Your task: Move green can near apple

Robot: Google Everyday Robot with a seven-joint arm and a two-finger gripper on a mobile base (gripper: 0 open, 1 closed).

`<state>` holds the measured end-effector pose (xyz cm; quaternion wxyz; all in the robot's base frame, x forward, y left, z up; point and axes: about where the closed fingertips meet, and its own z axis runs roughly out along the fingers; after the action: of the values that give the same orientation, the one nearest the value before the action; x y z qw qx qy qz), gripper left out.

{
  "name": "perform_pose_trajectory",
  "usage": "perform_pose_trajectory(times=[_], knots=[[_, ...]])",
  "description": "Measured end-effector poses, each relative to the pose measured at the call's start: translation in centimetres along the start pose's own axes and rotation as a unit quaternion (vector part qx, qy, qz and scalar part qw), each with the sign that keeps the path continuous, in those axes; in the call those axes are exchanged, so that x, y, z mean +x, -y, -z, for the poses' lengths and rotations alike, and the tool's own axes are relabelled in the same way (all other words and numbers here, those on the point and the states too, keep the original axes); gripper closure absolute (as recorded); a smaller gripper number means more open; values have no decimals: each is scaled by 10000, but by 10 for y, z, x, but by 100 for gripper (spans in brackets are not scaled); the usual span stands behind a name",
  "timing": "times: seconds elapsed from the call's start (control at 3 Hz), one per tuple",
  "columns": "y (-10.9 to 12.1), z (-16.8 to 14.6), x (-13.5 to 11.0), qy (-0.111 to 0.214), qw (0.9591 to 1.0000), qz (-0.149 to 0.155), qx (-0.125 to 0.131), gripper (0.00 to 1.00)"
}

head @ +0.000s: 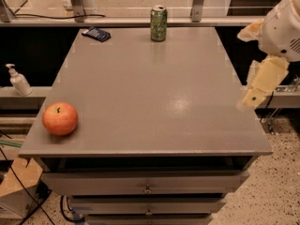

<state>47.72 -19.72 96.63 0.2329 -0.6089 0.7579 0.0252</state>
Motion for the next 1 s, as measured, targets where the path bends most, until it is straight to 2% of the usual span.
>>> perform_pose_trajectory(times=[0.33, 0.67, 1.0], knots=[[21, -29, -8, 392, 9991, 28, -160, 0], [57, -63, -12, 573, 9980, -31, -270, 0], [65, -72, -11, 617, 9976, -52, -294, 0]])
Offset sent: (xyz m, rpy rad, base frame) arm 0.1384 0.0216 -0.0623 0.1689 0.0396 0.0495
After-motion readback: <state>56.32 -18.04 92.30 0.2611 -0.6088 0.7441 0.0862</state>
